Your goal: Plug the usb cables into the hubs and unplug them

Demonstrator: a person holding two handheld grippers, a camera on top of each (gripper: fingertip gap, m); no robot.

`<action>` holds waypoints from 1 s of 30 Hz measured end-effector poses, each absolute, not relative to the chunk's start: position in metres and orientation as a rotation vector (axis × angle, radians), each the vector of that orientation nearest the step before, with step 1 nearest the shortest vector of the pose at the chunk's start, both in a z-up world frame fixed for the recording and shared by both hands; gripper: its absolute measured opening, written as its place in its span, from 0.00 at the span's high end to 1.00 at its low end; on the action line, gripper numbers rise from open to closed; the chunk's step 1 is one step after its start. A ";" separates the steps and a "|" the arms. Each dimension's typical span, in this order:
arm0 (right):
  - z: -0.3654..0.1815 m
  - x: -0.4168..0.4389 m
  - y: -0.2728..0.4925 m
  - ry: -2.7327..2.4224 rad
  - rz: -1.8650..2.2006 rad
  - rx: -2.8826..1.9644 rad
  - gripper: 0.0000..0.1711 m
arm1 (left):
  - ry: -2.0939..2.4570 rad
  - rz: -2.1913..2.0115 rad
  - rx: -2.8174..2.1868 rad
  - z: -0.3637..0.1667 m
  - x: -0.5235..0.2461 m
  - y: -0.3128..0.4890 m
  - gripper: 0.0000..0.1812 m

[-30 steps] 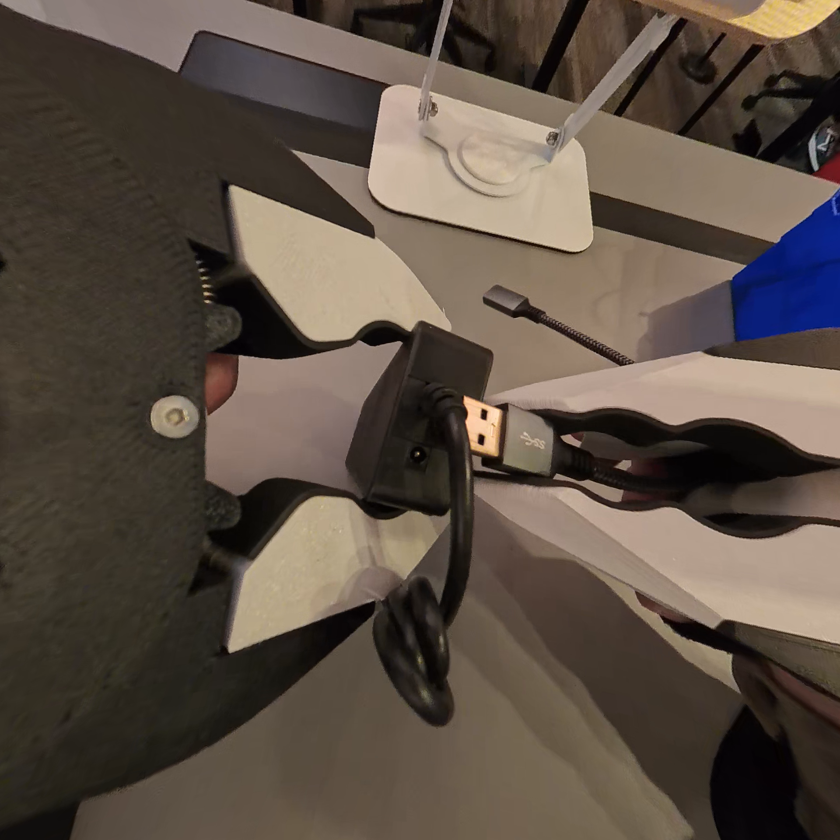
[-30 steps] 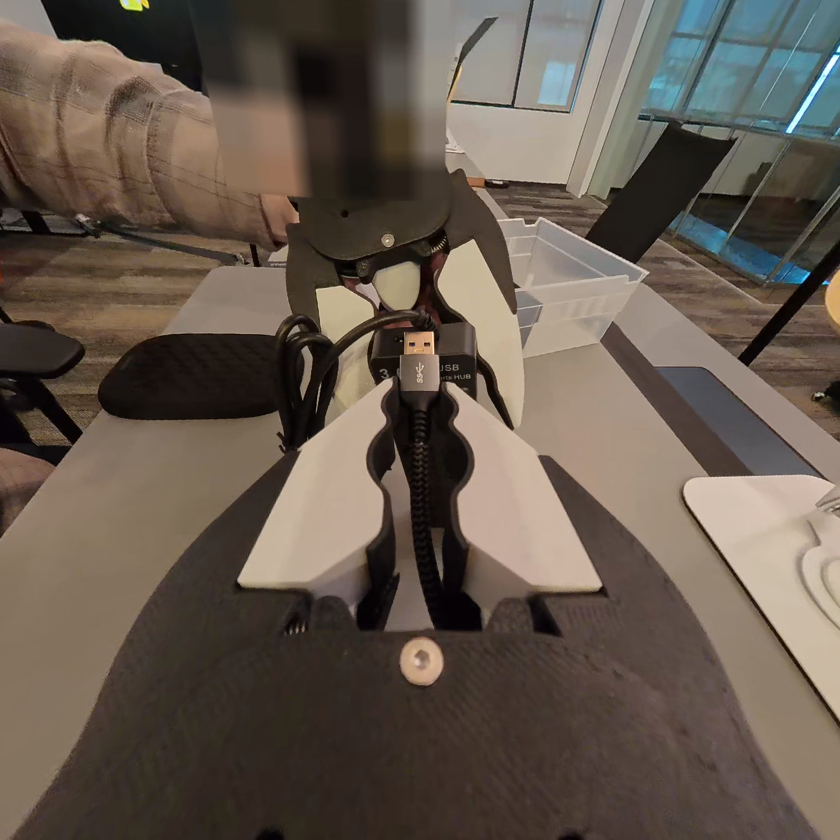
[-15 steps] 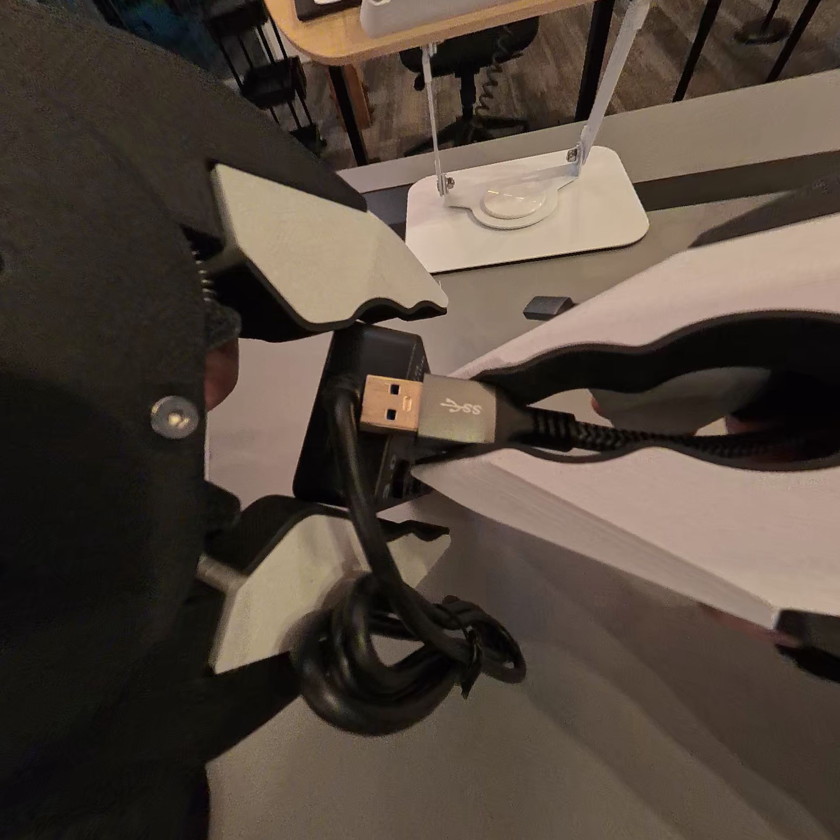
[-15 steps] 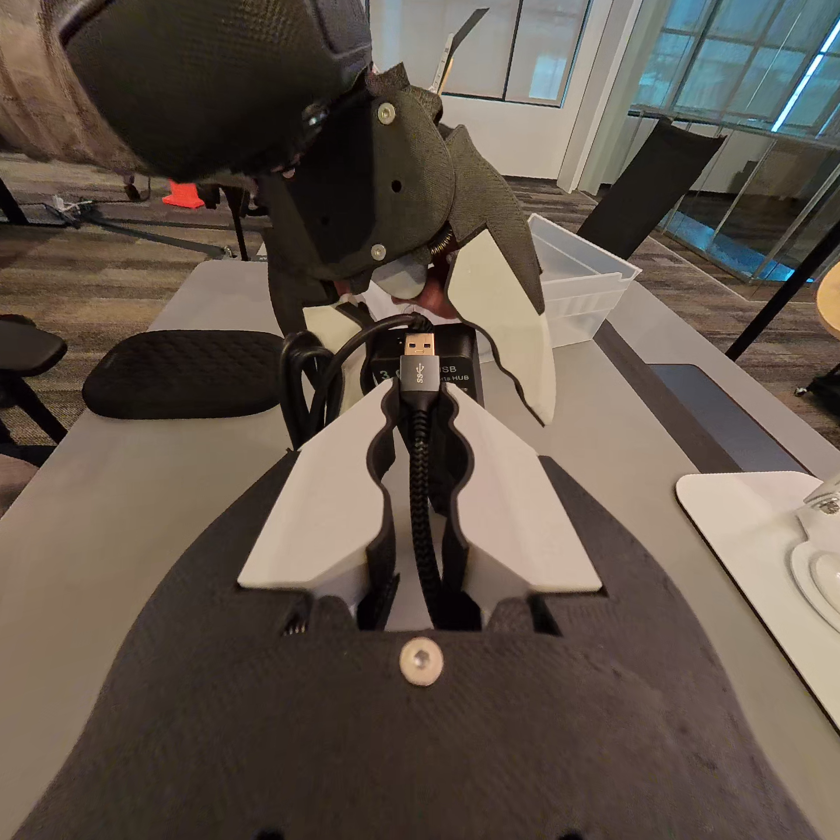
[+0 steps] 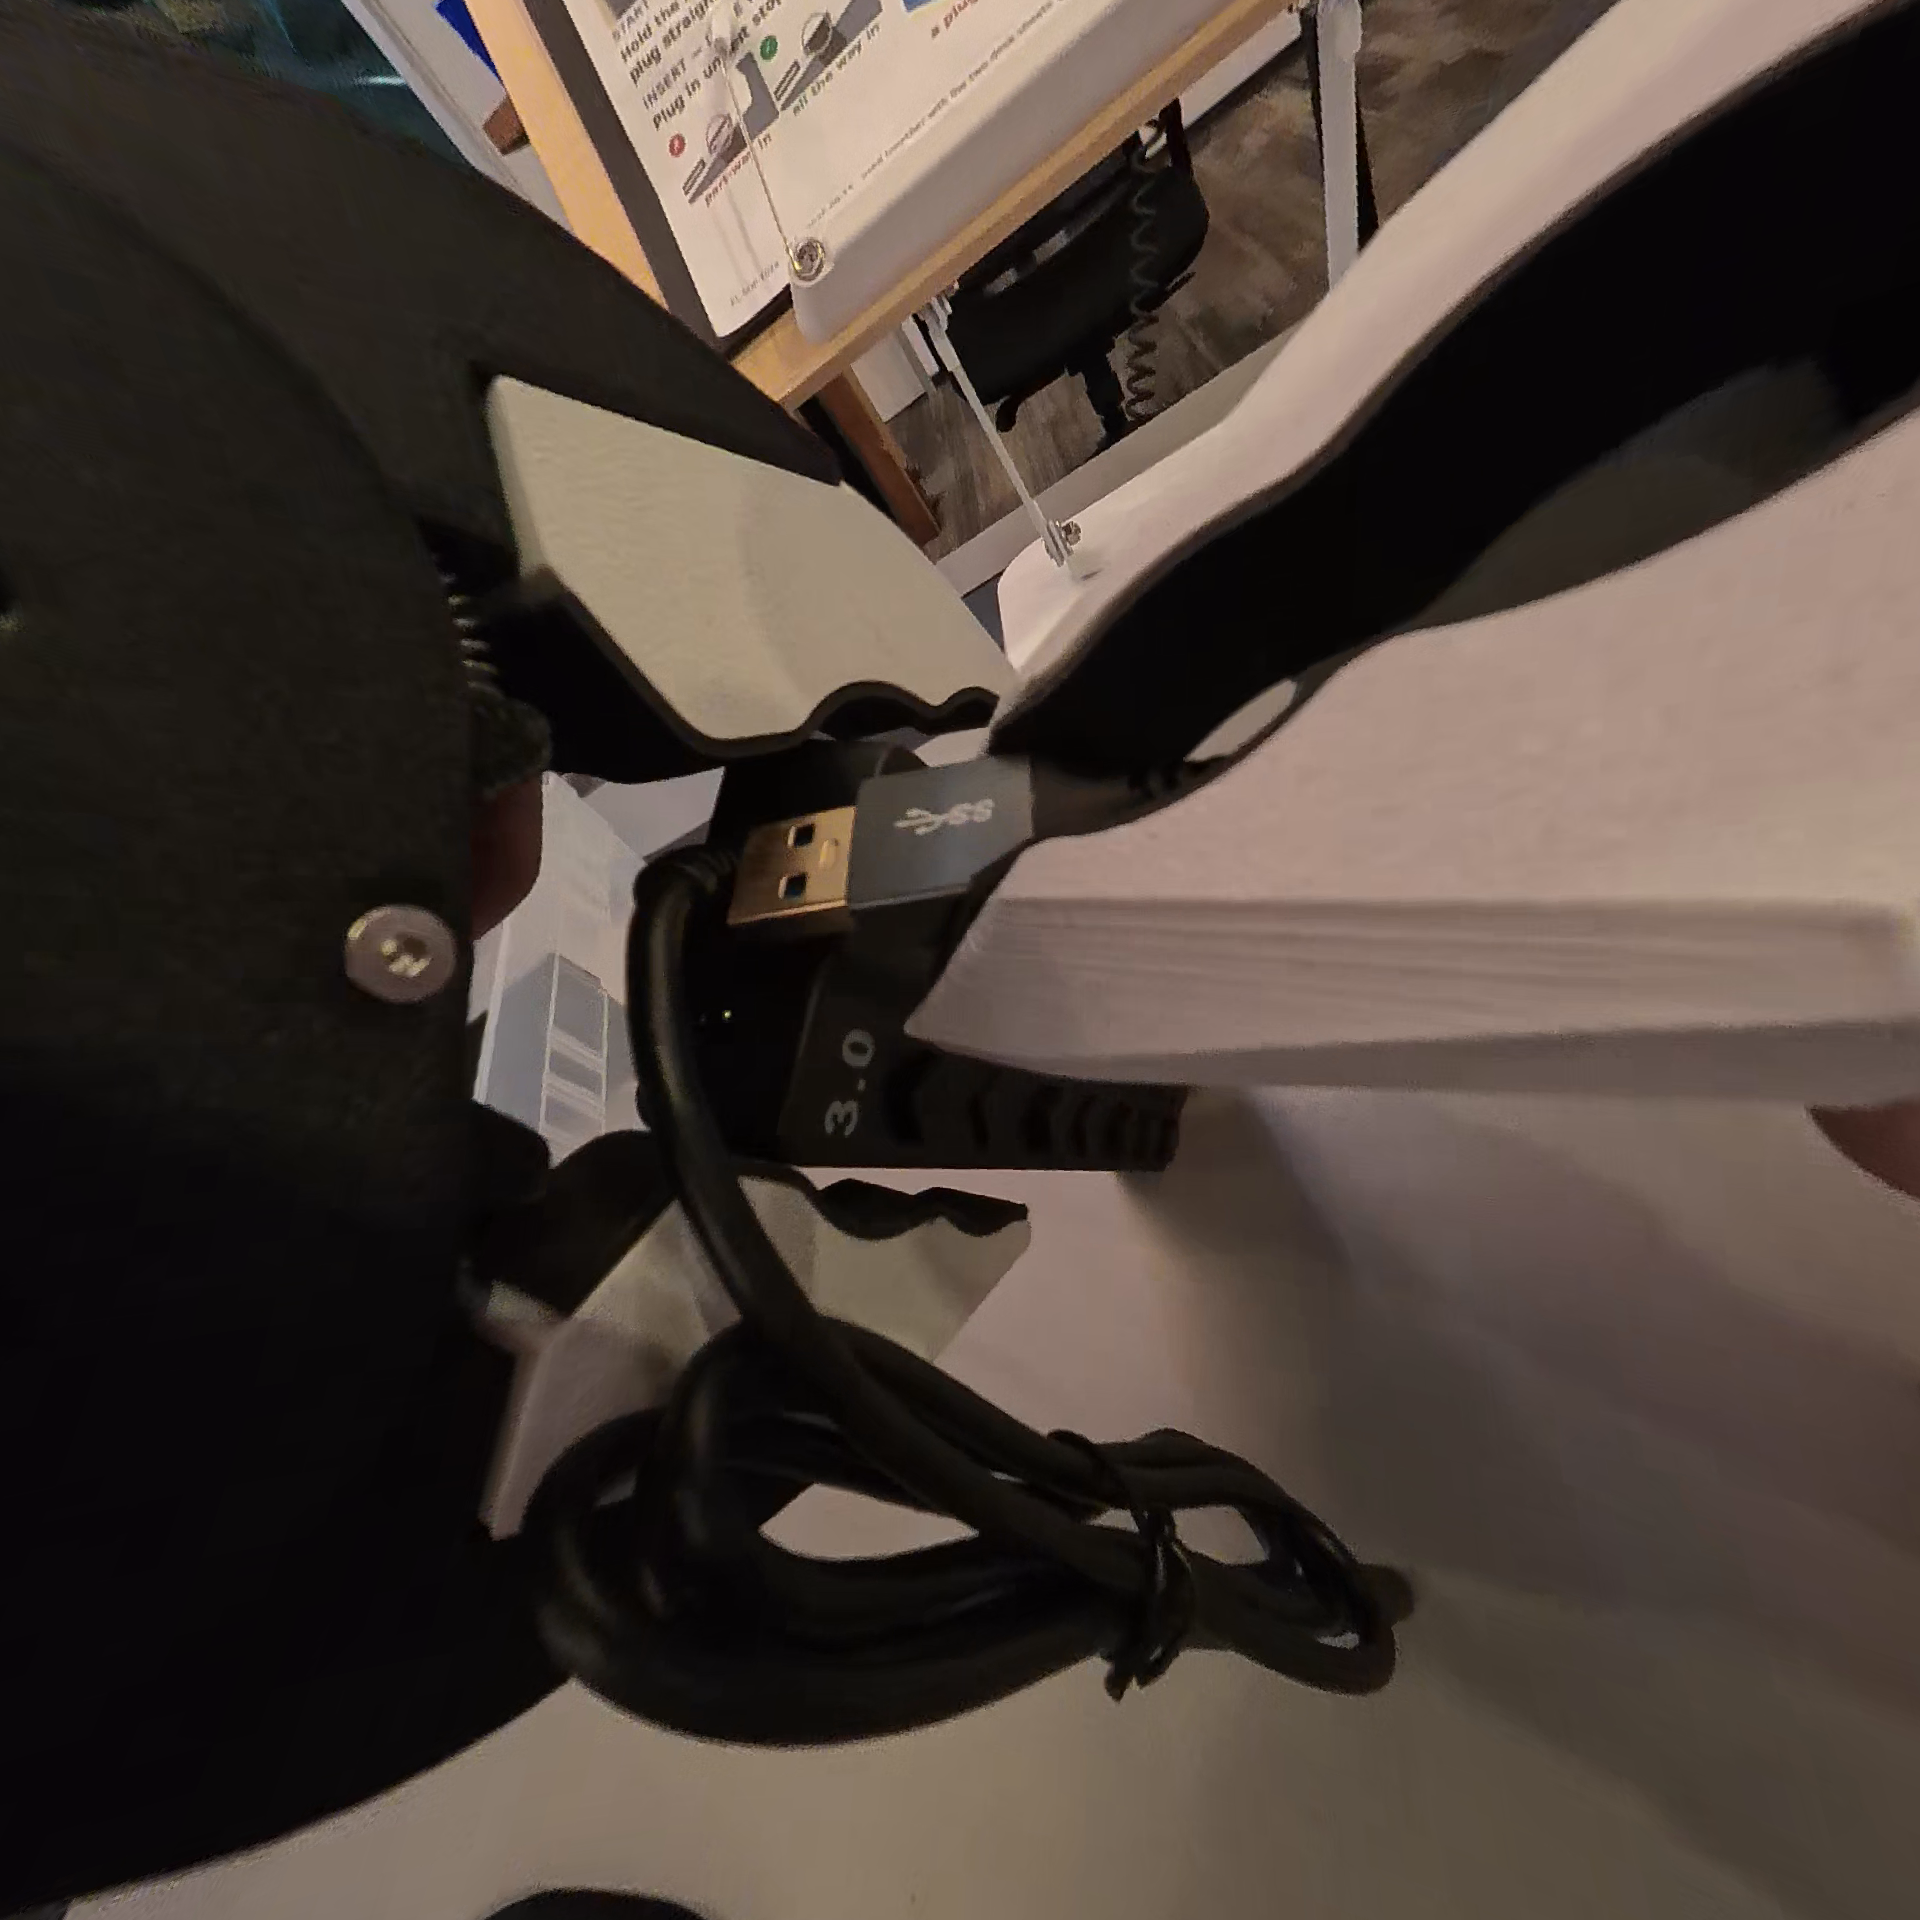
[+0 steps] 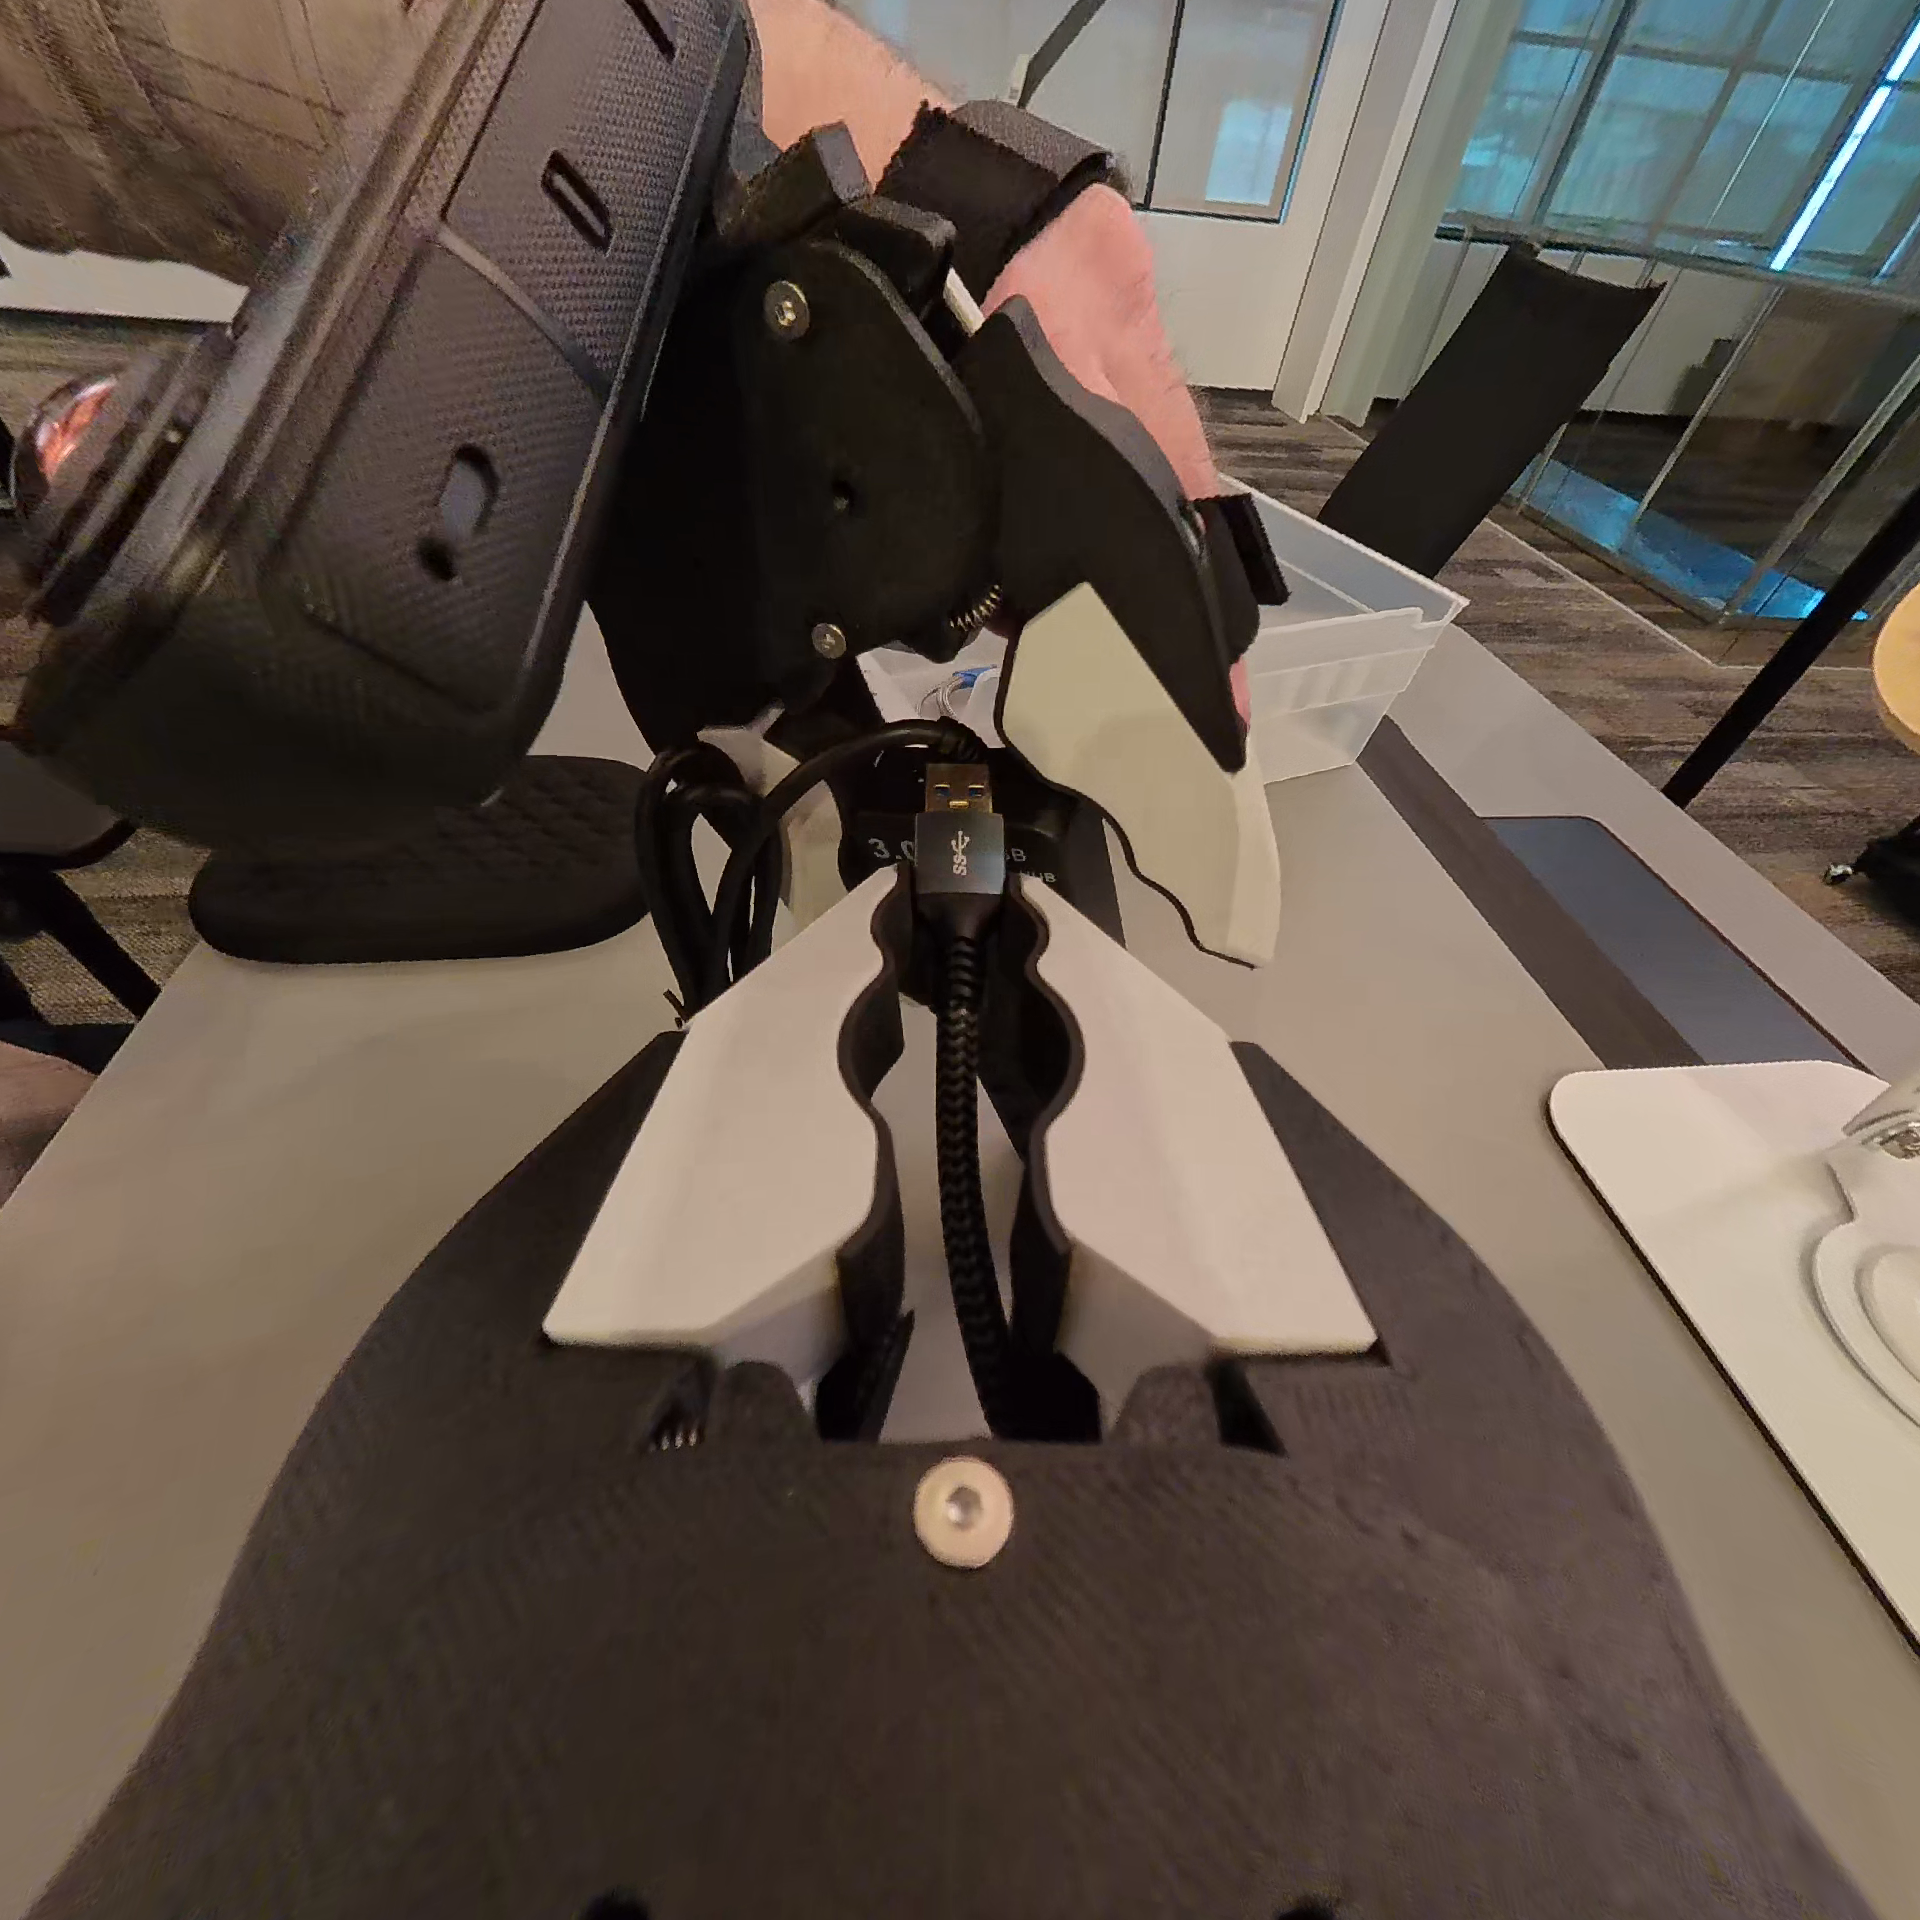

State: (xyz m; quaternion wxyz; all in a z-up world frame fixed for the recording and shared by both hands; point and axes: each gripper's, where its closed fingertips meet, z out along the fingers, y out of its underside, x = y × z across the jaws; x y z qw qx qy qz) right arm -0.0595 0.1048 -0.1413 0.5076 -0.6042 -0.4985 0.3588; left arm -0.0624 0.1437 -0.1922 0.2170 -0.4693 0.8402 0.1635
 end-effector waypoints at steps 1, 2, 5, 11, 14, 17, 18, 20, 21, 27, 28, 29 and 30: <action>-0.141 -0.060 0.105 -1.200 0.868 -1.459 0.92 | 2.332 0.475 -1.291 -0.192 -0.063 0.144 0.54; -0.141 -0.060 0.105 -1.199 0.870 -1.460 0.92 | 2.341 0.501 -1.263 -0.192 -0.063 0.145 0.55; -0.141 -0.061 0.104 -1.197 0.871 -1.463 0.92 | 2.360 0.558 -1.225 -0.191 -0.065 0.146 0.55; -0.137 -0.060 0.105 -1.185 0.864 -1.449 0.92 | 2.350 0.458 -1.285 -0.190 -0.064 0.140 0.57; -0.134 -0.059 0.106 -1.170 0.866 -1.438 0.92 | 2.295 0.336 -1.357 -0.188 -0.060 0.136 0.57; -0.130 -0.053 0.110 -1.149 0.870 -1.437 0.92 | 2.221 0.228 -1.449 -0.180 -0.061 0.139 0.58; -0.129 -0.051 0.112 -1.145 0.868 -1.437 0.92 | 2.188 0.181 -1.485 -0.177 -0.061 0.140 0.58; -0.129 -0.047 0.114 -1.141 0.864 -1.443 0.92 | 2.133 0.073 -1.567 -0.175 -0.065 0.140 0.58; -0.129 -0.046 0.116 -1.147 0.853 -1.448 0.92 | 2.103 0.032 -1.599 -0.175 -0.067 0.141 0.58; -0.150 -0.041 0.119 -1.255 0.747 -1.512 0.92 | 2.033 -0.115 -1.720 -0.192 -0.084 0.136 0.57; -0.153 -0.042 0.119 -1.269 0.736 -1.521 0.92 | 2.020 -0.140 -1.726 -0.195 -0.084 0.135 0.57; -0.158 -0.043 0.118 -1.278 0.740 -1.532 0.92 | 2.009 -0.169 -1.735 -0.196 -0.083 0.133 0.57; -0.162 -0.045 0.118 -1.286 0.745 -1.543 0.92 | 2.005 -0.180 -1.729 -0.196 -0.083 0.132 0.57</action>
